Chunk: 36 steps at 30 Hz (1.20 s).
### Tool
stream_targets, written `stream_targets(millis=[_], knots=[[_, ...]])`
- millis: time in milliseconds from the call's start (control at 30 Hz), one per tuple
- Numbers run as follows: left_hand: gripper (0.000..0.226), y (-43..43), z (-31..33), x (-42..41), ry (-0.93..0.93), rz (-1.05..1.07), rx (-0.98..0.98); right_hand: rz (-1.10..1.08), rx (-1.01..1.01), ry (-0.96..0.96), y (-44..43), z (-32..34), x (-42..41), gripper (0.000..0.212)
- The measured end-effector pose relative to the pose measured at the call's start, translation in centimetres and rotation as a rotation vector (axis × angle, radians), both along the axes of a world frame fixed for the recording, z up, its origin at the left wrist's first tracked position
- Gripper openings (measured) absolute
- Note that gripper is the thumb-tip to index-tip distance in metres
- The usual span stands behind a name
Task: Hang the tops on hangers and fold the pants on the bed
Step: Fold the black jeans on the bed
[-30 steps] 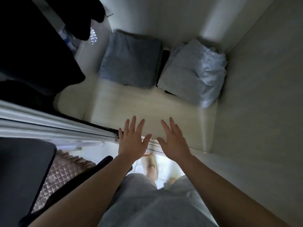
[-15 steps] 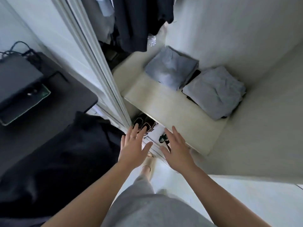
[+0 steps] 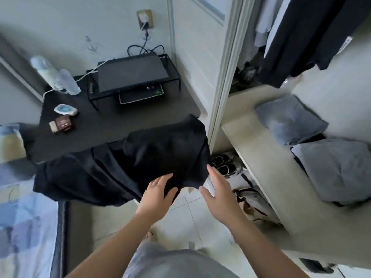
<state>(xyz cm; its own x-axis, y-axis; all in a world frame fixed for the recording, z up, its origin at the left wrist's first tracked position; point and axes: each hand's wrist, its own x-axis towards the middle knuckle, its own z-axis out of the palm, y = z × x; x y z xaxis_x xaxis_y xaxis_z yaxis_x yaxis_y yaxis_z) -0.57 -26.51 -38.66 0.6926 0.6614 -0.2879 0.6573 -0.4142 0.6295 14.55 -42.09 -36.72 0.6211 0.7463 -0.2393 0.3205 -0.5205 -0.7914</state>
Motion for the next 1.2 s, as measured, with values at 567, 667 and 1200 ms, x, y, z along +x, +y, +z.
stream_targets(millis=[567,667,1200], knots=[[0.043,9.9,4.0,-18.8,-0.317,0.816,0.056,0.282,0.203,-0.123,16.3,7.7,-12.7,0.065],[0.045,12.6,4.2,-20.6,-0.368,0.831,0.014,0.243,0.161,-0.105,18.4,8.0,-14.5,0.067],[0.047,21.1,5.7,-22.3,-0.3,0.743,-0.597,-0.179,0.022,0.004,23.1,7.6,-18.8,0.037]])
